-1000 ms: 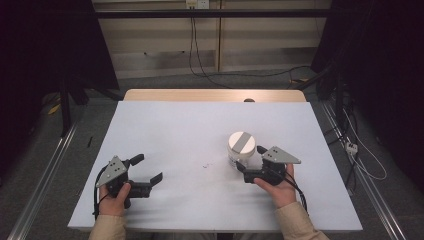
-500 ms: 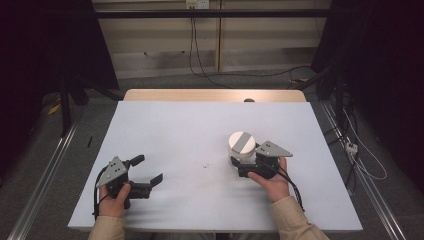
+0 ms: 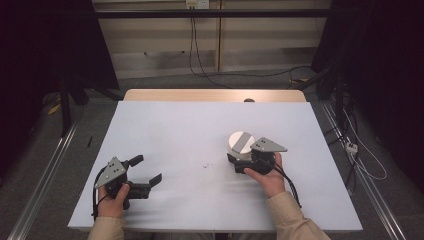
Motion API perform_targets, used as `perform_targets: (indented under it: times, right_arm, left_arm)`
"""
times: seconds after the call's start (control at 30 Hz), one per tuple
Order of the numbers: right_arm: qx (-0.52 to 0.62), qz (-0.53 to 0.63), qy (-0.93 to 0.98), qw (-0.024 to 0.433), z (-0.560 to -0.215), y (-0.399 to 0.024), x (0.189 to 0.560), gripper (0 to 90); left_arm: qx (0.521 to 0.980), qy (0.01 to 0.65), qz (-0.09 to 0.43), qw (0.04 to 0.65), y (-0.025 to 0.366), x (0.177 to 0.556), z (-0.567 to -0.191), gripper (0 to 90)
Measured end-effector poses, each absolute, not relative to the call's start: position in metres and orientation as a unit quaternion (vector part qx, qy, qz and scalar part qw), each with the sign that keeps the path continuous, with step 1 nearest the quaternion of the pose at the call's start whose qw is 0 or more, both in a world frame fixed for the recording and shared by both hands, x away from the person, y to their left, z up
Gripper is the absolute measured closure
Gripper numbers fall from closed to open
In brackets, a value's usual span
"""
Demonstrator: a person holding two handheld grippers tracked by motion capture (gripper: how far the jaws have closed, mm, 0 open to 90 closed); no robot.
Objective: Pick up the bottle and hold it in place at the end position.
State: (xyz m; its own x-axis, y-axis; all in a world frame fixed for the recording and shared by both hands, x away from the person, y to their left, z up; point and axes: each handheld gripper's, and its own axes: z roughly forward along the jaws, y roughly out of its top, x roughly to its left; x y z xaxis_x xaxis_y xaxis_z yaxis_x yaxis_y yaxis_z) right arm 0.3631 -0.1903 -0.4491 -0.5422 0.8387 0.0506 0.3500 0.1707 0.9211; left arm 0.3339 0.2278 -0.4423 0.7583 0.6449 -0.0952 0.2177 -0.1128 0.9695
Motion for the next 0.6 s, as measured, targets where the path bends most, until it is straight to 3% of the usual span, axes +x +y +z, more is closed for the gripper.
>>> perform_targets:
  times: [0.6]
  right_arm:
    - [0.407, 0.494, 0.726, 0.252, -0.4506, -0.1924, 0.3647, 18.2]
  left_arm:
    - [0.722, 0.298, 0.181, 0.598, 0.2258, 0.3370, -0.4420, 2.9]
